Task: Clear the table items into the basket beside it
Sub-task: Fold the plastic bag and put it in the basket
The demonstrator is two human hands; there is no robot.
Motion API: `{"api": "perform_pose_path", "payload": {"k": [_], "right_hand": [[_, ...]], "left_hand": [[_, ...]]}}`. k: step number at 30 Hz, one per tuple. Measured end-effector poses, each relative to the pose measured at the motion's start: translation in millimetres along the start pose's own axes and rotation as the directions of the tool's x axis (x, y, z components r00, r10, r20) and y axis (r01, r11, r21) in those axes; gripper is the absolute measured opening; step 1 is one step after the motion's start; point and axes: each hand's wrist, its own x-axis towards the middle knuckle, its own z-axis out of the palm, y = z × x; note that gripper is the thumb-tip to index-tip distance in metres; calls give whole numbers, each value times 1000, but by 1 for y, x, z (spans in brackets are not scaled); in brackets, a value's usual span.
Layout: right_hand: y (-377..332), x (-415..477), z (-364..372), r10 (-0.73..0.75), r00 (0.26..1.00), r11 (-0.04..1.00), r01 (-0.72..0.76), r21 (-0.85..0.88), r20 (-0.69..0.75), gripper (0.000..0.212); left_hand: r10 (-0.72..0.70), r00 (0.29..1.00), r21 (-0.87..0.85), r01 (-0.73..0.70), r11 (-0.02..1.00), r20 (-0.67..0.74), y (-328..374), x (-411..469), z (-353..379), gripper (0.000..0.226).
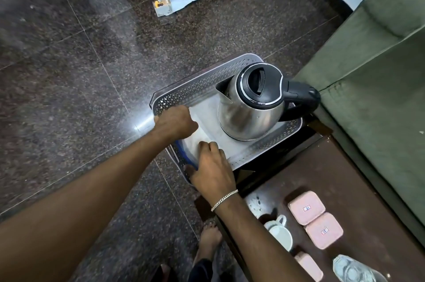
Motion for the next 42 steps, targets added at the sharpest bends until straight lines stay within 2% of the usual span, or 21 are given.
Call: {"api": "perform_pose_path", "payload": {"k": [2,3,5,7,9,11,12,14,17,20,25,30,34,36,39,40,42], "right_hand": [[0,-2,-1,-15,998,999,17,28,-65,49],[0,-3,-3,-22,995,998,27,50,-97,48],[0,-5,-9,-40,987,994,55,91,-158,41],[1,-7,-17,-45,974,984,82,159,-221,32],[4,-11,-28,-28,959,964,100,248,-281,23],[8,-16,-39,3,948,936,109,335,-318,12],[9,-21,-44,20,944,922,110,372,-329,9],[12,-30,-55,63,942,889,98,448,-331,17],[18,-49,-68,83,951,818,106,566,-299,22],[30,-71,-78,65,970,721,117,683,-236,11],[65,-109,-91,37,966,683,162,713,-255,19],[101,-150,-102,147,956,588,122,800,-254,25],[131,-187,-114,232,934,528,112,842,-270,21],[145,-206,-121,300,896,569,107,816,-327,20],[163,-238,-133,428,729,756,36,654,-534,59],[168,-249,-138,426,664,813,17,582,-615,65],[175,-270,-145,342,562,913,-8,408,-754,60]], "left_hand": [[-10,999,-212,21,977,51,-1,-2,-9,24],[-27,995,-353,59,934,96,-1,-4,-12,22],[-43,982,-594,146,791,184,-1,-15,-17,21],[-1,971,-754,185,631,238,-1,-29,-22,28],[110,955,-847,186,498,274,-4,-42,-25,46],[227,927,-885,181,428,299,-8,-58,-27,63],[281,912,-900,169,402,297,-10,-66,-26,67],[372,895,-926,103,362,245,-12,-83,-20,63],[409,900,-923,-18,384,153,-7,-109,-7,46],[415,902,-916,-60,396,120,5,-130,2,38],[460,882,-921,-91,380,103,37,-159,19,28],[500,861,-910,-131,393,92,71,-185,46,22],[502,865,-844,-276,460,-9,107,-211,72,13],[503,861,-782,-363,507,-73,126,-225,83,10],[514,849,-734,-426,530,-122,153,-248,96,10],[519,846,-739,-426,523,-120,161,-255,99,9],[543,833,-746,-430,509,-109,177,-270,107,10]]}}
